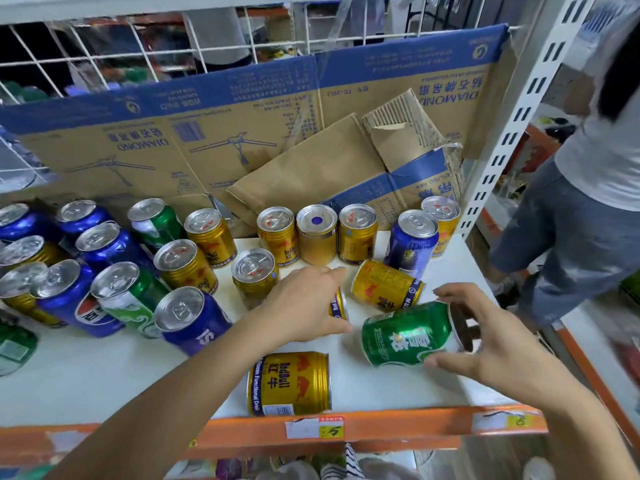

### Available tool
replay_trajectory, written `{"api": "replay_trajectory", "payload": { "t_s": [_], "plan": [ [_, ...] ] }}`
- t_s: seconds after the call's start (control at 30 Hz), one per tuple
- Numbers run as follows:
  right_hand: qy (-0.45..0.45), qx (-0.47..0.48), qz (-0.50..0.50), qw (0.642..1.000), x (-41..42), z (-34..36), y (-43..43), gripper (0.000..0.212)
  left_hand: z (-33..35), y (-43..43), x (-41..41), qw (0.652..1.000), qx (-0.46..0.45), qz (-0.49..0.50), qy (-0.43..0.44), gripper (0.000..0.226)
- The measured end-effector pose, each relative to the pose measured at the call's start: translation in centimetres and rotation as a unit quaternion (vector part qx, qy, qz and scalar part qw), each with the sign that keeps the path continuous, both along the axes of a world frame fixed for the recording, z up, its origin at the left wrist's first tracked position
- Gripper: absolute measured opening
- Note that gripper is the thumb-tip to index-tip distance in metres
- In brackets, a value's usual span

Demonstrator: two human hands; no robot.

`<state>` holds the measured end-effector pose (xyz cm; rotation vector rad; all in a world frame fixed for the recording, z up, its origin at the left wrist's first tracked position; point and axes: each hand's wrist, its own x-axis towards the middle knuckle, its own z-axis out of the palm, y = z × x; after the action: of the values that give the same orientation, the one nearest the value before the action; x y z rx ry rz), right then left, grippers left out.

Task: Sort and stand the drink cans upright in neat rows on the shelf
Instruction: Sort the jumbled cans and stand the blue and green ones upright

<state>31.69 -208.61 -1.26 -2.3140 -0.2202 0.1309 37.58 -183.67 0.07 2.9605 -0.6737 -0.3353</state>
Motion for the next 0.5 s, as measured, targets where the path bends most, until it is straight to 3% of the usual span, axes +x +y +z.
{"api": "replay_trajectory", "payload": {
  "t_s": [0.2,0.5],
  "plan": [
    [-0.055,-0.019,0.017,0.998,-0.4,1.3,1.0,0.070,0.2,-3.0,0.9,0.969,0.178,-0.058,-0.160,0.053],
    [-0.043,-0.006,0.068,0.997,-0.7,0.8,0.7,0.071,-1.4,-4.1,3.4,0.938,0.284,-0.079,-0.183,0.031]
  ]
}}
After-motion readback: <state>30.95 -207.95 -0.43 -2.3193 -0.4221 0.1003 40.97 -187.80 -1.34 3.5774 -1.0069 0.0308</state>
